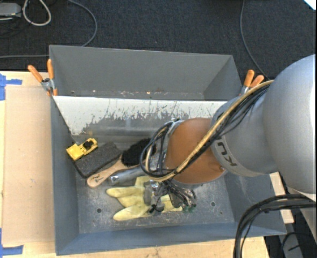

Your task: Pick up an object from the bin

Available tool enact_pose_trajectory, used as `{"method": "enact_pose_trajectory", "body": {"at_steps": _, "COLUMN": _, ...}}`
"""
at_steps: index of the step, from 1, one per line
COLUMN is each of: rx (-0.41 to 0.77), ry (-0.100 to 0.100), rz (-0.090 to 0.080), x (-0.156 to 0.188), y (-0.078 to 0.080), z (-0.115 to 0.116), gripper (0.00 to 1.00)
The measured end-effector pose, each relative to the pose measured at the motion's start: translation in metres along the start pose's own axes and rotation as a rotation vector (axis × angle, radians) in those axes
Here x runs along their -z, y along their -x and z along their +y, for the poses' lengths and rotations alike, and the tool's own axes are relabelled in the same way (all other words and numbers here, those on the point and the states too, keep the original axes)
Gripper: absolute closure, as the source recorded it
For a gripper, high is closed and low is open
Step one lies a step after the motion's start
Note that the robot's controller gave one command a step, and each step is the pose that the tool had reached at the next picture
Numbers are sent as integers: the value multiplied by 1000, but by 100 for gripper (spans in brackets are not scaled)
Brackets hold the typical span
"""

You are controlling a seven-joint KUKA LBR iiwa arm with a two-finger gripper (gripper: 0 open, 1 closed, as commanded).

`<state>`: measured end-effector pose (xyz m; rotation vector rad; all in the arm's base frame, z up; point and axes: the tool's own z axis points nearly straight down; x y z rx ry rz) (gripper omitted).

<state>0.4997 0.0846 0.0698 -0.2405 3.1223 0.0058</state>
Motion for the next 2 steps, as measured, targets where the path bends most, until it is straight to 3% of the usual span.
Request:
{"method": "enact_pose_trajectory", "body": {"at_steps": 1, "rx": 0, "ry": 0, "rz": 0, "x": 0, "y": 0, "z": 0, "gripper": 100}}
{"method": "enact_pose_trajectory", "body": {"at_steps": 2, "rx": -4, "ry": 0, "rz": 4, "x": 2, "y": -12, "z": -12, "gripper": 100}}
